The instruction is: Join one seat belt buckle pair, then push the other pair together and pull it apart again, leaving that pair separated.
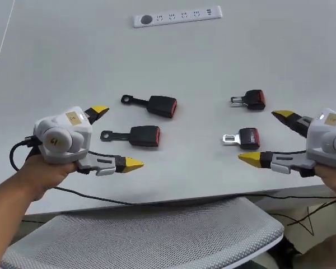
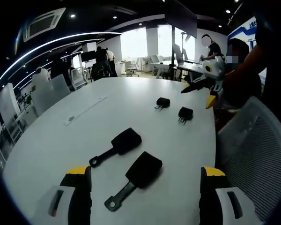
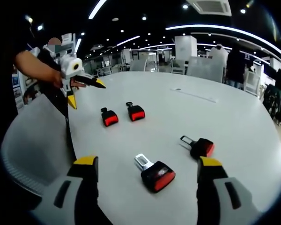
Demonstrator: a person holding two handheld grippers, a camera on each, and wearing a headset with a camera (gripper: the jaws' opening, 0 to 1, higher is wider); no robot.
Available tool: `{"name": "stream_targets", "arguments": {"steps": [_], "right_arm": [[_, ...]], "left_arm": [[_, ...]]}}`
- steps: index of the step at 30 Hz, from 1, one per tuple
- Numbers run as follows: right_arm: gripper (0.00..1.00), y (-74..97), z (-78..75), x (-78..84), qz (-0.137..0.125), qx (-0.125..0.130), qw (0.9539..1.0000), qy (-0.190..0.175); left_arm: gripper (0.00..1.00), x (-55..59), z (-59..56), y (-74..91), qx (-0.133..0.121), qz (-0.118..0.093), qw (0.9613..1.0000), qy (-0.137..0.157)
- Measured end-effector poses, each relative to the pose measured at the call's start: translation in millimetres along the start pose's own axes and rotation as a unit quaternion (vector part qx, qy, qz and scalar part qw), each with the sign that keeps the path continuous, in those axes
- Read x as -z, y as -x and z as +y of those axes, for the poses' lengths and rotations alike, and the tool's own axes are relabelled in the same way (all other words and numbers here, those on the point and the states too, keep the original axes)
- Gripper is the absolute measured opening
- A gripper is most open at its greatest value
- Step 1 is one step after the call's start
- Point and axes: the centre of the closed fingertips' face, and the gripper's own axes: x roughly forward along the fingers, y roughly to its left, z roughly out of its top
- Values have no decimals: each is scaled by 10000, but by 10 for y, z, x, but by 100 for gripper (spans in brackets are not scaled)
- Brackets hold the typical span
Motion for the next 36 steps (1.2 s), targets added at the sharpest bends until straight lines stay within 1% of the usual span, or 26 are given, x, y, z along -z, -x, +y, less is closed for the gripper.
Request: {"name": "stream_targets", "arguments": {"steps": [5, 9, 13, 22, 28, 30, 32, 36], "right_arm": [[87, -72, -35, 37, 107, -91, 9999, 16], [86, -122, -55, 31, 177, -170, 9997, 31], [85, -181, -81, 29, 203, -224, 9995, -16], [85, -326, -194, 67, 348, -349, 9988, -39], [84, -398, -271, 96, 426, -411, 9982, -11], [84, -418, -268, 121, 476, -484, 9977, 18], [84, -435, -267, 151, 529, -542, 9971, 68], [83, -455, -255, 204, 642, -699, 9953, 178]], "left_arm": [[98, 38, 89, -67, 72, 115, 9999, -77], [98, 57, 162, -117, 123, 207, 9996, -132], [98, 68, 234, -179, 204, 254, 9994, -112], [98, 174, 370, -338, 401, 459, 9980, -138], [97, 284, 411, -450, 536, 622, 9964, -199], [97, 333, 412, -480, 585, 690, 9956, -248], [97, 356, 415, -496, 611, 709, 9953, -248], [96, 457, 411, -542, 727, 827, 9935, -301]]}}
